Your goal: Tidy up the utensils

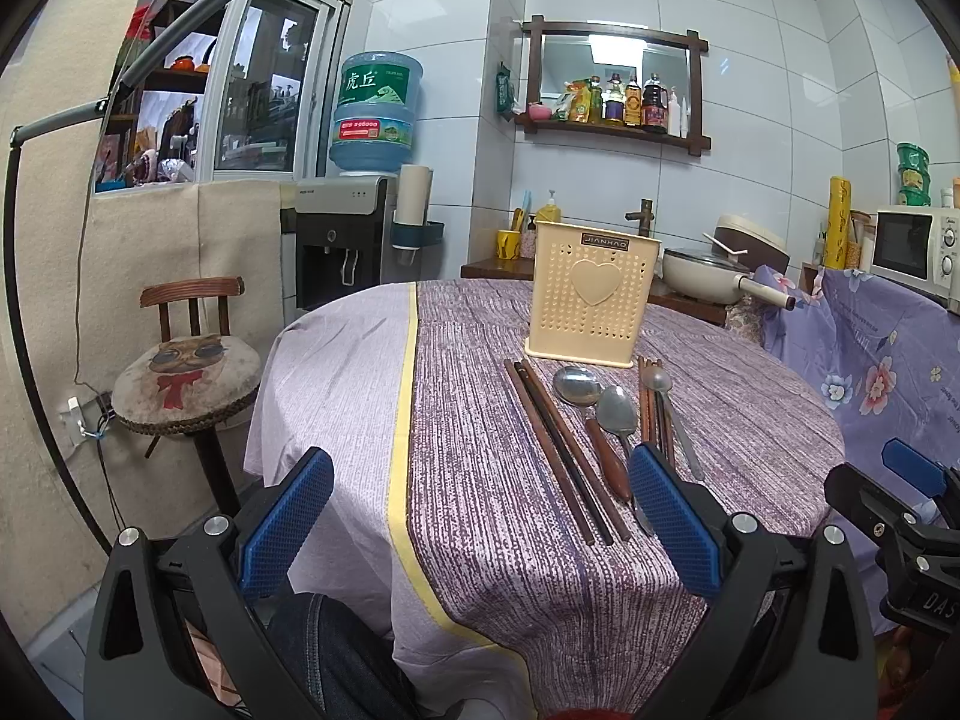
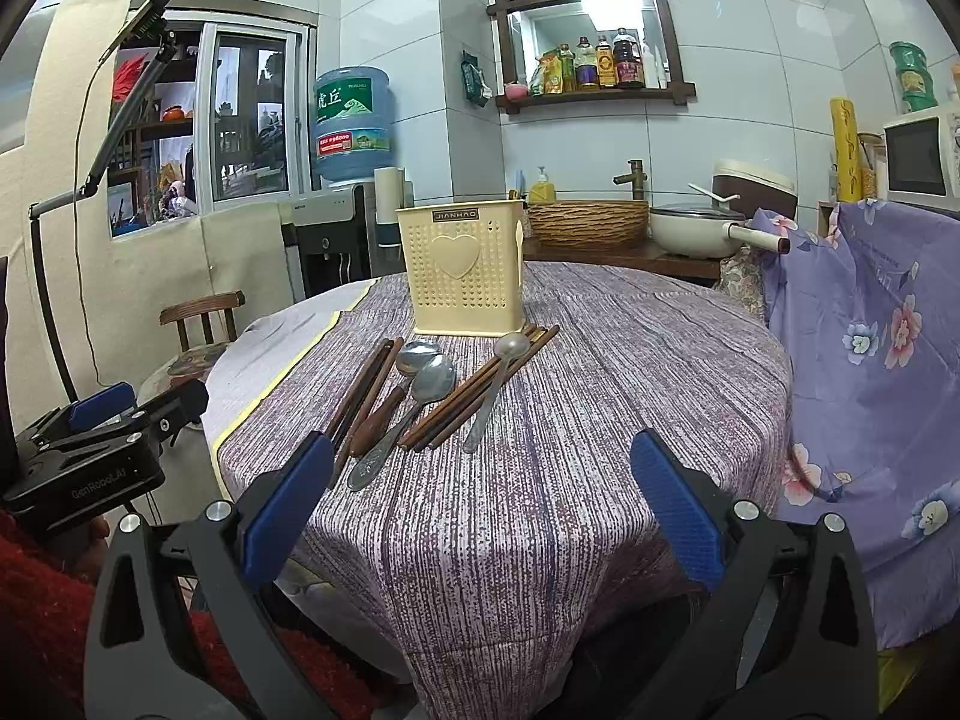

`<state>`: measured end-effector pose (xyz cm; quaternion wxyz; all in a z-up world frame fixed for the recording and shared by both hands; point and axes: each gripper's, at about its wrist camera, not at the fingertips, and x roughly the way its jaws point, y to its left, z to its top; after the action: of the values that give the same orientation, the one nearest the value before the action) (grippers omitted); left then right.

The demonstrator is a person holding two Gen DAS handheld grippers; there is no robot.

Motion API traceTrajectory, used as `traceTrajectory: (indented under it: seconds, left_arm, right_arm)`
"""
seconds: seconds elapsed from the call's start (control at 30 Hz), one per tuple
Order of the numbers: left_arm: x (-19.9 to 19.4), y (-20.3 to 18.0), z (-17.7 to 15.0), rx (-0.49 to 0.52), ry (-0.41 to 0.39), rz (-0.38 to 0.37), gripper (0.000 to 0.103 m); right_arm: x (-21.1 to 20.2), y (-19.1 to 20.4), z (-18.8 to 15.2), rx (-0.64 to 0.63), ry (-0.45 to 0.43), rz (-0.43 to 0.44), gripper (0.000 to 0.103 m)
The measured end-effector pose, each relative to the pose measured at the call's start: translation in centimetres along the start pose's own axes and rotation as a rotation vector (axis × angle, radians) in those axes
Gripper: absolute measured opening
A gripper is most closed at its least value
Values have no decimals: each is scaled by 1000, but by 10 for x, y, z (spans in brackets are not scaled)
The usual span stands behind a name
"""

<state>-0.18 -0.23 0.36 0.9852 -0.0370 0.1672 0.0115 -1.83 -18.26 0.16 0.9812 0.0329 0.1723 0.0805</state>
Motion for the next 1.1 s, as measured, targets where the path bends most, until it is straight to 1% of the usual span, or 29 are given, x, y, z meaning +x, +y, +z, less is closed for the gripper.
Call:
traceTrajectory:
  seconds: [0.23,0.37,0.43,0.6,0.67,0.73,0.83,0.9,0.93,1.0,1.07,1.1]
  left_arm:
    - [0,0,0,0,2,-1,98]
    - [4,2,-2,-6,30,-39,98]
    - [6,5,-4,-8,42,-44,98]
    - [17,12,-8,-28,68,-42,98]
    - [23,12,-8,-28,91,-28,98]
    - [32,16,-6,-36,126,-34,98]
    - [43,23,0,-63,155,-39,97]
    - [53,27,7,-65,176,-41,97]
    - [60,28,12,-55,200,-34,96]
    - [76,30,19,-49,251,-31,90]
    - [90,34,27,-61,292,-55,88]
    - [99,34,31,-60,315,-52,86]
  right_arm:
    - [0,0,0,0,1,0,98]
    - [4,1,0,0,8,1,98]
    - [9,0,1,0,16,0,98]
    - [27,-13,4,50,80,2,98]
    - [36,-18,6,64,111,2,98]
    - [45,-21,9,58,129,-2,98]
    - [59,-25,17,39,147,-5,98]
    - [69,-27,23,28,160,0,96]
    - [75,-29,29,24,165,6,94]
    - [86,-31,37,11,177,6,92]
    - [100,-31,47,-3,190,5,89]
    - [105,-32,51,-7,194,3,88]
